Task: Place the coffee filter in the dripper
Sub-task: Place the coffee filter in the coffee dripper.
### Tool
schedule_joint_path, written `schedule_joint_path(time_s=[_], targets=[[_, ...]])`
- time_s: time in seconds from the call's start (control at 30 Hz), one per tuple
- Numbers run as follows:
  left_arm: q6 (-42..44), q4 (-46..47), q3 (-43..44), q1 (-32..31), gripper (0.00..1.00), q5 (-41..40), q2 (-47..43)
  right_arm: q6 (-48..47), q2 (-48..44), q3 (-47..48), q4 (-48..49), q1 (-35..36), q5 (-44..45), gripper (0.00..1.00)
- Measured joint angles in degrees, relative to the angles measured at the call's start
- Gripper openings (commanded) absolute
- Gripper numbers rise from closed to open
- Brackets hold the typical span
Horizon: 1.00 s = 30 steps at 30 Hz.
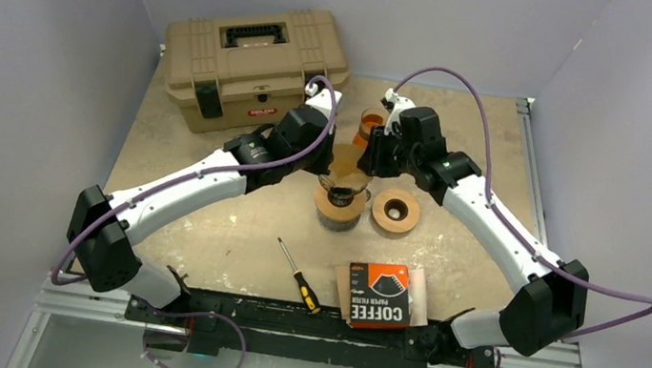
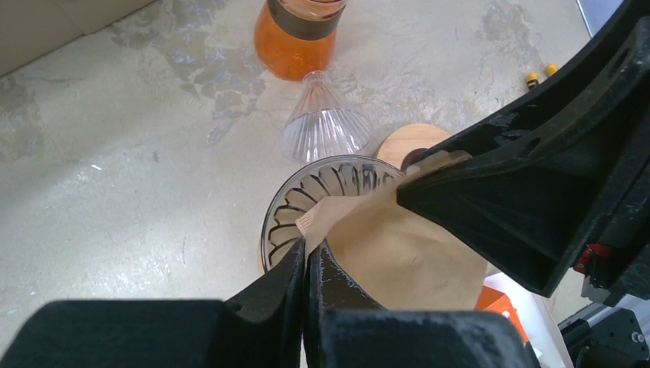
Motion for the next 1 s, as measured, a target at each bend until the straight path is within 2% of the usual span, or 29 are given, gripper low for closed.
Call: schedule_joint_path(time_s=[0.27, 0.4, 0.67, 1.0], targets=[[-0.1, 0.7, 0.0, 0.0, 0.0, 3.1, 0.0, 0.0, 0.7, 0.0, 0.8, 0.0, -2.9, 0.59], [-0.8, 2.1, 0.0, 0.0, 0.0, 4.3, 0.0, -0.2, 0.7, 0.1, 2.1, 0.0, -2.7, 0.62], [-2.9, 4.6, -1.3, 0.0, 0.0, 4.9, -1.5, -1.3, 2.8, 0.7, 2.3, 0.0, 0.1, 0.62], [-4.5, 3.6, -2.4, 0.0, 0.0, -0.7, -3.4, -2.8, 2.8, 0.7, 2.0, 0.2, 0.2, 0.6]])
